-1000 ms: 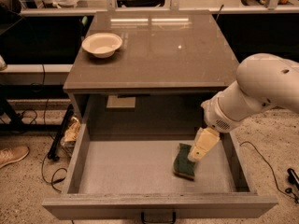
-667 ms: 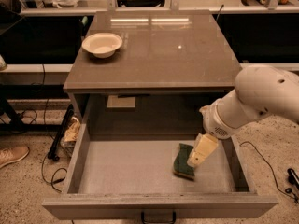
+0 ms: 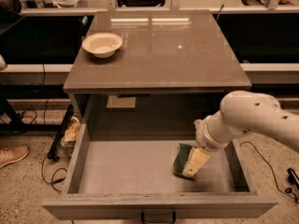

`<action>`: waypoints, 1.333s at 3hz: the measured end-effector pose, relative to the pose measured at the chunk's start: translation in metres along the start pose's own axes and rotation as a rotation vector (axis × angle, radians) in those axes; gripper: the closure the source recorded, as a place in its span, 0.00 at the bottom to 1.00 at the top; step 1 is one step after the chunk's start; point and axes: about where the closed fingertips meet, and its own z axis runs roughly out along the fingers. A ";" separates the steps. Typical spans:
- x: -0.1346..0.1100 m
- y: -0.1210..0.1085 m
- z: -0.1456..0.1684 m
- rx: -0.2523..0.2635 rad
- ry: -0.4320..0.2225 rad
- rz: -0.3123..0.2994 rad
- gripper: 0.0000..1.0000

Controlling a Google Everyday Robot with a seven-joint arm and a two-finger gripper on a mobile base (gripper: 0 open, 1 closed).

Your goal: Pick sponge from top drawer and place on counter

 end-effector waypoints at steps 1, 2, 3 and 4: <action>0.011 -0.007 0.032 -0.009 0.034 0.011 0.00; 0.024 -0.007 0.047 -0.014 0.074 0.033 0.00; 0.035 -0.006 0.053 -0.017 0.090 0.060 0.19; 0.036 -0.006 0.047 -0.021 0.059 0.077 0.42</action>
Offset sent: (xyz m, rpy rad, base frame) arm 0.0112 -0.0147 -0.0733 -0.0968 0.0772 -0.0577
